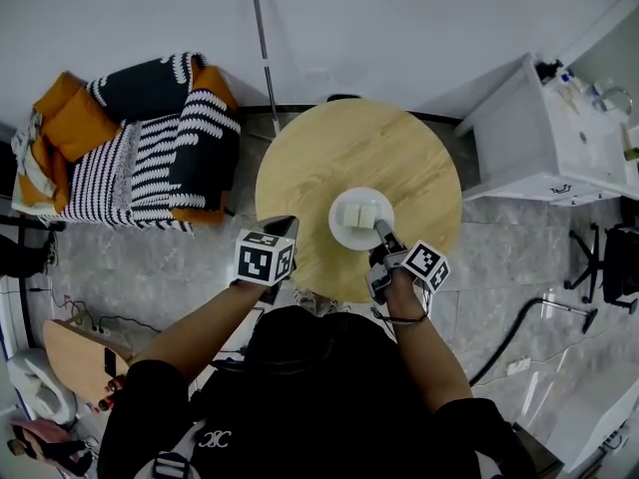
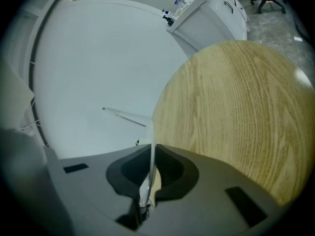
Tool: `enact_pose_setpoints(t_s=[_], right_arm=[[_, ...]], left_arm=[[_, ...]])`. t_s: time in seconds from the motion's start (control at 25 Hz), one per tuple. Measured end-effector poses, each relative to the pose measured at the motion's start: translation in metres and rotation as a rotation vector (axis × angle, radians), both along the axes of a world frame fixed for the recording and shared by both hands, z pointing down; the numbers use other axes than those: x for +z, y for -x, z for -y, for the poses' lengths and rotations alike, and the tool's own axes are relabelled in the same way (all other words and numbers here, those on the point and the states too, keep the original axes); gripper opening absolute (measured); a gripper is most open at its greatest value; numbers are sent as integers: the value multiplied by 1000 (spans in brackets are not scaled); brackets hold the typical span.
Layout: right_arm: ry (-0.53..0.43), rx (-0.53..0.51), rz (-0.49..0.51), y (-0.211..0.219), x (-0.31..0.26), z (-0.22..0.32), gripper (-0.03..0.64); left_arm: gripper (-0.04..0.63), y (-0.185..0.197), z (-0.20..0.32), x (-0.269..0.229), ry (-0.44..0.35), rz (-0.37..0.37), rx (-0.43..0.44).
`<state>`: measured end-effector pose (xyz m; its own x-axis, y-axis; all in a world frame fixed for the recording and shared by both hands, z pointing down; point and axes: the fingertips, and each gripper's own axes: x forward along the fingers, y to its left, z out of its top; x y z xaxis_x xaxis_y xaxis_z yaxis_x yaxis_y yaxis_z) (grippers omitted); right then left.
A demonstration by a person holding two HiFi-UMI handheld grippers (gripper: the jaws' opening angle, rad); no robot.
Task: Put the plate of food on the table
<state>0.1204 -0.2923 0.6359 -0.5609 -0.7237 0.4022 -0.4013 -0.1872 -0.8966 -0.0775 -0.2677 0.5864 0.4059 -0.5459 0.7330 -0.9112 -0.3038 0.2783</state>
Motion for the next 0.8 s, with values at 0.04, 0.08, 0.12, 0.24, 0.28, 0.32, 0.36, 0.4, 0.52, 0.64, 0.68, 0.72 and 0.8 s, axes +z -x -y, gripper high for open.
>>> enact_pose_setpoints(t_s=[0.04, 0.08, 0.12, 0.24, 0.28, 0.32, 0.36, 0.4, 0.52, 0.64, 0.68, 0.72, 0.8], right_arm=[[5, 5, -1, 0, 3, -1, 25], [10, 9, -3, 1, 7, -2, 25], [13, 12, -7, 1, 11, -2, 25], [12, 14, -8, 3, 20, -4, 25], [7, 15, 3, 4, 23, -4, 25], [1, 17, 20, 4, 25, -4, 25], [-7, 20, 41, 5, 27, -4, 25], [-14, 23, 64, 4, 28, -4, 25], [-24, 27, 122, 5, 31, -4, 25], [-24, 21, 143, 6, 36, -3, 25], [-25, 19, 149, 7, 36, -3, 25], [-26, 17, 156, 8, 37, -2, 25], [-31, 13, 162, 8, 39, -1, 25]], left_arm=[[5, 1, -1, 1, 2, -1, -1], [5, 3, -1, 2, 5, -1, -1], [5, 4, -1, 3, 7, -3, -1], [5, 7, -3, 4, 12, -9, 1], [5, 9, -3, 4, 14, -10, 2], [5, 10, -4, 4, 14, -11, 2], [5, 12, -4, 4, 15, -11, 3], [5, 13, -5, 4, 16, -10, 3], [5, 18, -7, 6, 21, -4, 4], [5, 20, -8, 7, 26, 0, 4], [5, 20, -9, 6, 26, 1, 5], [5, 20, -9, 6, 24, 3, 5], [5, 20, -8, 5, 19, 5, 7]])
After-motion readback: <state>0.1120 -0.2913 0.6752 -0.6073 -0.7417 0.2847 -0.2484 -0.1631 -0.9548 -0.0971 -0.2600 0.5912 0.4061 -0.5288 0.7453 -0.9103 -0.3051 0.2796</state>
